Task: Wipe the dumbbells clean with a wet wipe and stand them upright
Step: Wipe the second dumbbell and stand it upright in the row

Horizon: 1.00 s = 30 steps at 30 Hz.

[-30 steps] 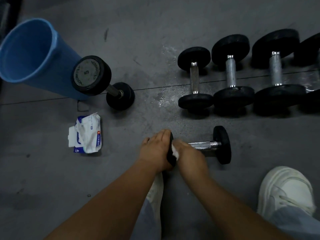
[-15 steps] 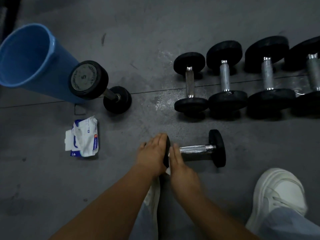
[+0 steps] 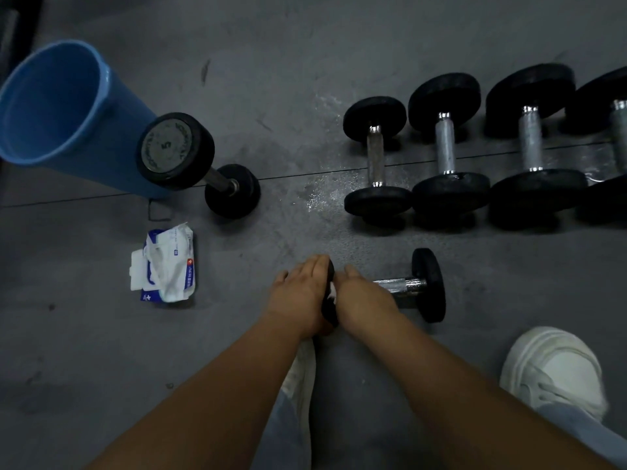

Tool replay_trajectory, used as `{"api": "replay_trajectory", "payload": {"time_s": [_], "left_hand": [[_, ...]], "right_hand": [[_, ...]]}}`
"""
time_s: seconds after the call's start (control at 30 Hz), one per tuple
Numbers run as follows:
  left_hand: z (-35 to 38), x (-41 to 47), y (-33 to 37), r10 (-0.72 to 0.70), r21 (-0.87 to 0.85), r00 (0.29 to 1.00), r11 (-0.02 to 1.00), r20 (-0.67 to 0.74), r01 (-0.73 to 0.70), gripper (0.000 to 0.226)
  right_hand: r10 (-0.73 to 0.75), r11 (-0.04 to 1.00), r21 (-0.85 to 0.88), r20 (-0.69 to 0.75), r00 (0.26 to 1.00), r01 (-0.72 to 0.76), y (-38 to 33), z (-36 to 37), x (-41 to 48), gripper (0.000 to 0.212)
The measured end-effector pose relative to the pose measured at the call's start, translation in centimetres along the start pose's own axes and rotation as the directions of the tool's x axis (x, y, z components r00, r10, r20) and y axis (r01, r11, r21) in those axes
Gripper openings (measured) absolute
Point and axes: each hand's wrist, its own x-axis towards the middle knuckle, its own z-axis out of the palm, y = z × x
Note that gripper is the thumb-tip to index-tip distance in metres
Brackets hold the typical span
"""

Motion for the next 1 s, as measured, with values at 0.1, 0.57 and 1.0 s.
{"api": "replay_trajectory", "payload": {"time_s": [0.1,0.57,1.0], "left_hand": [[0.3,0.0,-0.2,0.002,-0.021,1.000,1.000,-0.031,-0.002,0.110],[0.1,0.0,-0.2,0.014,-0.031,0.999,0.999,-0.036,-0.015,0.107],[0.1,0.0,-0.1,0.001,-0.011,1.000,1.000,-0.011,-0.001,0.113]], "right_hand": [[-0.026,1.000,0.006,-0.152,0.988,0.028,0.8,-0.4,-0.4,0.024],[-0.058,0.968,0.227,-0.193,0.979,0.102,1.3,5.3,-4.5,0.063],[0.064,0.992,0.116,-0.132,0.989,-0.049,-0.1,0.8,-1.6,0.037]]}}
